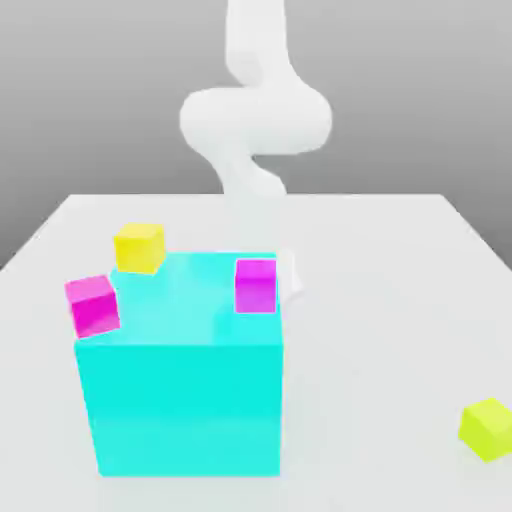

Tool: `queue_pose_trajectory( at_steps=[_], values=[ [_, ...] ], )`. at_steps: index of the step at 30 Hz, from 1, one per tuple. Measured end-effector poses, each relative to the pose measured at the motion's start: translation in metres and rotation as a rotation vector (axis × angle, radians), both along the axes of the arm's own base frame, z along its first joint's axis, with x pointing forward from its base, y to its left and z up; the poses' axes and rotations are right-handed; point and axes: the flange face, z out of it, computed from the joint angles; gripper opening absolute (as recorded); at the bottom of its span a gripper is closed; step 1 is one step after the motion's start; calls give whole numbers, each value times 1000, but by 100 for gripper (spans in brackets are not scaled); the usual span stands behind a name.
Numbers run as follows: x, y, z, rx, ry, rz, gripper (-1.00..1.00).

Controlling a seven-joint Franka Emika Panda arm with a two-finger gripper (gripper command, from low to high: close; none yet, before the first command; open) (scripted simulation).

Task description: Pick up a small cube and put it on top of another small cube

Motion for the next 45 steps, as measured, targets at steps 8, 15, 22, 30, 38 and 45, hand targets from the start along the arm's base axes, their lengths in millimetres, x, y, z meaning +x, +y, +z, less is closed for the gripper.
queue_pose_trajectory(
  at_steps=[8, 15, 22, 30, 38, 45],
  values=[
    [76, 84, -130, -72, 213, 76, 0],
    [94, 158, -255, -118, 388, 170, 0],
    [65, 234, -381, -144, 563, 292, 0],
    [14, 282, -505, -137, 719, 381, 0],
    [12, 283, -542, -138, 721, 384, -100],
    [14, 279, -483, -143, 721, 376, -100]
  ],
)
